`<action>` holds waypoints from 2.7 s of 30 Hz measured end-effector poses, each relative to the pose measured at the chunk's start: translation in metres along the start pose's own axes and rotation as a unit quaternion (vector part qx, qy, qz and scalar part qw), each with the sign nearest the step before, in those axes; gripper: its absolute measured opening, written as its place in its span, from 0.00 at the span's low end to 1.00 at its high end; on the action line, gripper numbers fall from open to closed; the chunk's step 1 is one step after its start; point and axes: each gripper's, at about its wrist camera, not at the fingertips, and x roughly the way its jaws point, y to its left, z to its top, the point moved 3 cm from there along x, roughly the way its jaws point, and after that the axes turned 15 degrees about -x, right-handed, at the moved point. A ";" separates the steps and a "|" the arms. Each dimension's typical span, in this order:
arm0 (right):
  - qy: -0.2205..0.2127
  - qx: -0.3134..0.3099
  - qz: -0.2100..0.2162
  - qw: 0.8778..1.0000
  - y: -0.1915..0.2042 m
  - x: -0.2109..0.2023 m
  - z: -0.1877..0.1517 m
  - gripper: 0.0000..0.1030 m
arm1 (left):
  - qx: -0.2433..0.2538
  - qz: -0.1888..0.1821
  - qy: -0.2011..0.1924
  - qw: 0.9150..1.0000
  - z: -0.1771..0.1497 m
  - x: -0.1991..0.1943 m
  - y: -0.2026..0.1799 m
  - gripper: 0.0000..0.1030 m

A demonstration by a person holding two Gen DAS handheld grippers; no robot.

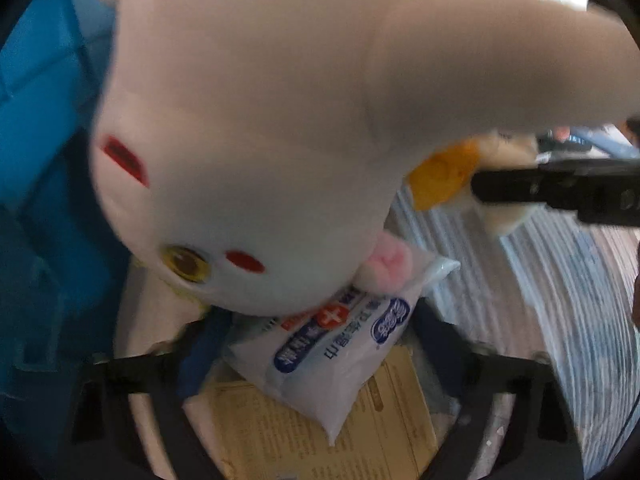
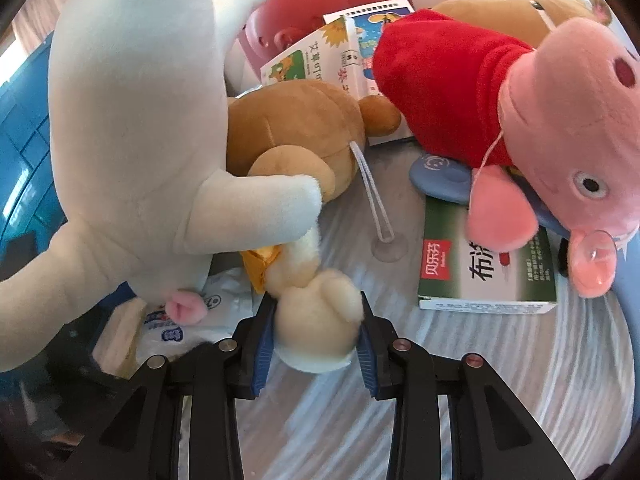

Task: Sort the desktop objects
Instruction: 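Grasp the white wipes packet with left gripper while right gripper grasps cream plush, then lift the wipes packet with left gripper while right gripper carries plush to crate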

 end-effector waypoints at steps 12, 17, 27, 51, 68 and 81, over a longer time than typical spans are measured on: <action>-0.020 0.011 -0.017 1.000 0.009 -0.057 -0.020 0.34 | -0.006 -0.018 -0.024 1.000 -0.026 -0.051 -0.010 0.49; -0.030 0.009 -0.024 0.999 0.010 -0.096 -0.027 0.34 | 0.005 -0.036 -0.040 0.999 -0.049 -0.098 -0.026 0.49; -0.072 0.012 -0.034 0.997 0.031 -0.194 -0.042 0.34 | 0.003 -0.035 -0.080 0.996 -0.066 -0.194 -0.051 0.49; -0.254 -0.071 0.019 0.964 0.152 -0.385 0.031 0.34 | -0.016 -0.004 -0.241 0.970 -0.050 -0.426 -0.007 0.49; -0.293 -0.148 0.093 0.940 0.333 -0.360 0.140 0.34 | -0.090 0.081 -0.309 0.943 -0.032 -0.541 0.160 0.50; -0.246 -0.176 0.092 0.949 0.422 -0.273 0.195 0.34 | -0.169 0.192 -0.280 0.925 -0.003 -0.509 0.296 0.50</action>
